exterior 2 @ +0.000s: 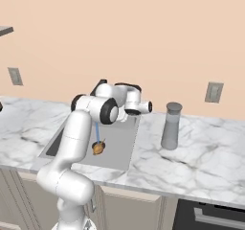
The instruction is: Turn on the sink faucet. Then move the onion from the counter to the sink. Turn off the sink. Move the vegetable from the sink to the pot next to the stove. Finally move the pot to the front right burner.
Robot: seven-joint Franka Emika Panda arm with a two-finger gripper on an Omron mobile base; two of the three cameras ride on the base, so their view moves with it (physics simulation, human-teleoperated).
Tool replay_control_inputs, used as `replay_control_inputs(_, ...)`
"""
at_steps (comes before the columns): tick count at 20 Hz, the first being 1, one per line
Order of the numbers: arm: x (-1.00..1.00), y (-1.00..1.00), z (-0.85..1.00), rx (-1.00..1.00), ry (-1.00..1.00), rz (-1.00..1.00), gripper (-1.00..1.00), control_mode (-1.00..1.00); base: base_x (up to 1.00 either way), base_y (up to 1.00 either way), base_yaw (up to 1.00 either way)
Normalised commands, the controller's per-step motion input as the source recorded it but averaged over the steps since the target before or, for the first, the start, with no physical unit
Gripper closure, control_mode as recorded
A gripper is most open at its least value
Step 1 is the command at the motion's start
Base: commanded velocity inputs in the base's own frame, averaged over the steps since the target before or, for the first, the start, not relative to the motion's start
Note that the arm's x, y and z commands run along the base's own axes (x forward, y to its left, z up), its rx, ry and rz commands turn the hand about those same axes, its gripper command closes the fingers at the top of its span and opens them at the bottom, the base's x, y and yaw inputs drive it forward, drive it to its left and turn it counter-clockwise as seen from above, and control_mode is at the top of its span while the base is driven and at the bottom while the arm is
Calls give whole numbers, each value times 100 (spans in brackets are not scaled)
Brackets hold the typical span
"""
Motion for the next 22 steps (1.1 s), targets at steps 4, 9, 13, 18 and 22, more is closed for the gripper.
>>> replay_control_inputs(4,-11,59,42,-7,0,4,-100,-100,0,0,0)
replay_control_inputs(9,-16,66,37,-8,0,4,-100,-100,0,0,0)
replay_control_inputs(13,-19,71,28,-8,0,5,-100,-100,0,0,0)
replay_control_inputs(18,-16,71,21,-8,0,5,-100,-100,0,0,0)
replay_control_inputs(22,-4,17,5,-1,-4,6,-100,-100,0,0,0)
